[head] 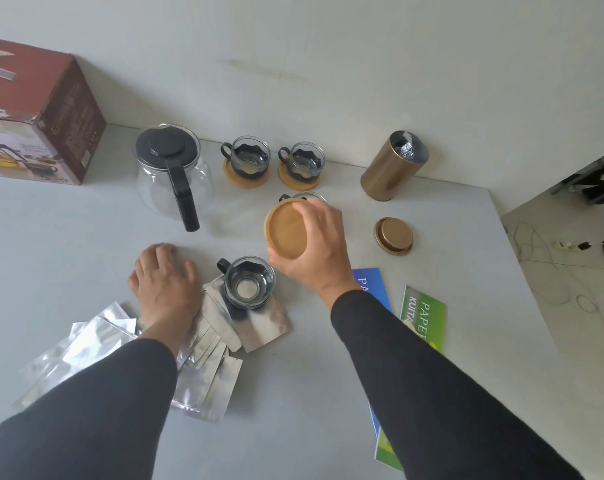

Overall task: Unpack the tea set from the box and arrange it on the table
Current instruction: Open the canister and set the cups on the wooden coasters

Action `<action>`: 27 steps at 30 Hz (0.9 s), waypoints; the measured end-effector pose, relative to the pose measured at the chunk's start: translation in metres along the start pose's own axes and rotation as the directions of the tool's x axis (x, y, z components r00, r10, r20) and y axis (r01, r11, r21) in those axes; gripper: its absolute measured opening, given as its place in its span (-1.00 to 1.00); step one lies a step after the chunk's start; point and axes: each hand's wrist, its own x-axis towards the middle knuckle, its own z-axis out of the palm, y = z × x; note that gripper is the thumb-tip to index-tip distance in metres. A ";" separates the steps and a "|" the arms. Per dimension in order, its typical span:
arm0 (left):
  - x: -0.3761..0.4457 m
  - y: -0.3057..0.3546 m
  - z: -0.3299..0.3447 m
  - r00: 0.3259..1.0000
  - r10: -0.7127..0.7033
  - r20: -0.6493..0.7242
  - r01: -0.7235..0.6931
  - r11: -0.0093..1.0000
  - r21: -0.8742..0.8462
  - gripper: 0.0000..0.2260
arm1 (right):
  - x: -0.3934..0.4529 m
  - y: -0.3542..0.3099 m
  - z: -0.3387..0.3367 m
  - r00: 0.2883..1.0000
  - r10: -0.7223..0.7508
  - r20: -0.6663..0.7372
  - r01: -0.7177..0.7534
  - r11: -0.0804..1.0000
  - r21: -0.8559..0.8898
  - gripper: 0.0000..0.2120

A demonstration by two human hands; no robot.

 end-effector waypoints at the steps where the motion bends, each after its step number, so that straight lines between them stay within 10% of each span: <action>1: 0.000 0.001 0.000 1.000 -0.006 -0.001 0.006 1.000 0.002 -0.72 | 0.011 -0.005 0.004 0.999 -0.032 0.016 0.032 0.999 0.008 -0.33; 11: 0.001 0.003 0.003 0.999 -0.019 -0.033 0.020 0.999 0.030 -0.67 | 0.077 -0.020 0.080 0.857 0.016 0.515 0.053 0.991 -0.120 -0.25; 27: 0.003 0.001 0.002 0.999 -0.049 -0.016 0.050 0.996 0.069 -0.71 | 0.072 -0.015 0.094 0.790 0.041 0.611 -0.041 0.999 -0.014 -0.22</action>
